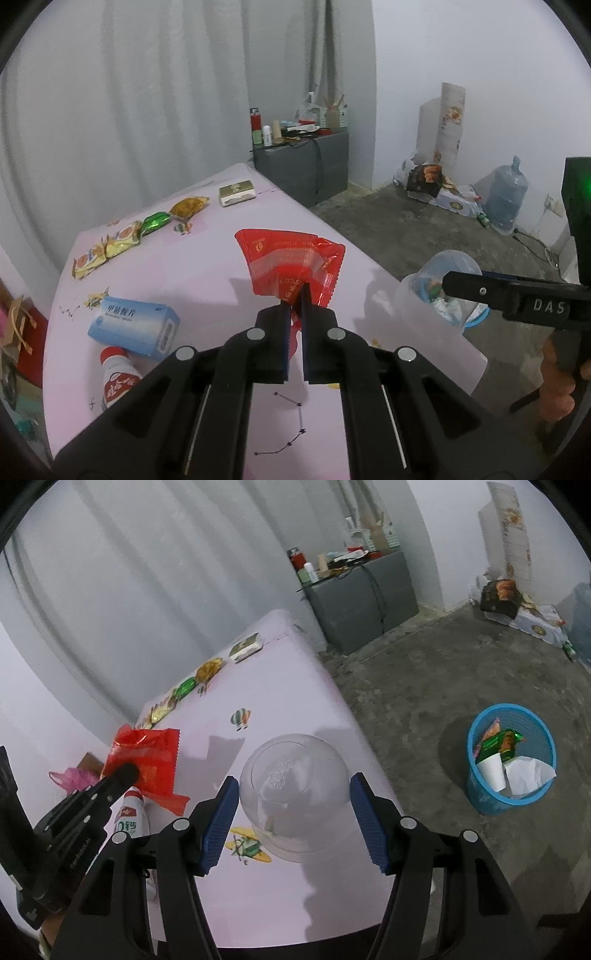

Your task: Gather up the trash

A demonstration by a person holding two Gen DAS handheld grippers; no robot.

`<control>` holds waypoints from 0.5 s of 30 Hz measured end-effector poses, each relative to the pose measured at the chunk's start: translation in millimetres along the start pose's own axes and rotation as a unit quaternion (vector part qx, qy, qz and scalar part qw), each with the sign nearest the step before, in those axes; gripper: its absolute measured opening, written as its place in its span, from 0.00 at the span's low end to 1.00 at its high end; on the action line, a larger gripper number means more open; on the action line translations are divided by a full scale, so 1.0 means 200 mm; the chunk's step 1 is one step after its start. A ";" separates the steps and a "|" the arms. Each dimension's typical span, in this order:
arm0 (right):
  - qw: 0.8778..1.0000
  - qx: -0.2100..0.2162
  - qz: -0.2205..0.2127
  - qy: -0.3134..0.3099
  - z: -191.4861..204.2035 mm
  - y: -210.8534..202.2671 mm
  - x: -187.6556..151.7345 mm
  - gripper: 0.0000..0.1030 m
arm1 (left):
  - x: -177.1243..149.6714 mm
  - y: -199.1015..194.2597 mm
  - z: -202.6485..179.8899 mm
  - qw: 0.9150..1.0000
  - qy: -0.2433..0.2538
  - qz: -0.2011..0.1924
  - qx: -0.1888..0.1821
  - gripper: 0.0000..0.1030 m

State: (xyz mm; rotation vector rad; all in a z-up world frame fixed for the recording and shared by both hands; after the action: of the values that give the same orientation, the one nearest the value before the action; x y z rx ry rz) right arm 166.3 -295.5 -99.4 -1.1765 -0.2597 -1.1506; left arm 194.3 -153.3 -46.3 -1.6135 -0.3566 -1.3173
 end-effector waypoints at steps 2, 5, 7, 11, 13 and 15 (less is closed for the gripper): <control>1.000 -0.001 -0.002 0.006 -0.03 -0.01 0.00 0.59 | 0.00 0.01 -0.04 1.000 0.012 -0.002 0.001 0.03; 1.000 -0.004 -0.005 0.014 -0.08 -0.03 0.01 0.59 | 0.00 0.03 -0.09 1.000 0.017 0.000 -0.004 0.03; 1.000 -0.006 -0.005 0.019 -0.11 -0.04 0.01 0.59 | 0.00 0.04 -0.13 1.000 0.024 0.002 -0.007 0.03; 1.000 -0.010 -0.006 0.029 -0.17 -0.05 0.00 0.59 | 0.00 0.08 -0.19 0.999 0.030 0.007 -0.017 0.03; 0.999 -0.012 -0.006 0.033 -0.19 -0.05 -0.01 0.59 | 0.00 0.10 -0.22 0.999 0.034 0.009 -0.021 0.03; 0.999 -0.017 -0.006 0.037 -0.21 -0.06 -0.01 0.59 | 0.00 0.11 -0.23 0.999 0.034 0.010 -0.026 0.03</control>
State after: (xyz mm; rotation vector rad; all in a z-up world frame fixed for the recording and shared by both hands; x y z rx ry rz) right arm 139.6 -328.2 -111.2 -1.1604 -0.1910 -1.2113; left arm 183.3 -201.5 -61.0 -1.6075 -0.2673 -1.3730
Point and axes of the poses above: each gripper's, at about its wrist camera, not at the fingertips, and y roughly the way its jaws point, z to its left, x to its top, the point moved 9 cm from there along y, roughly the way its jaws point, and after that the axes turned 8 degrees about -z, right-handed, at the moved point
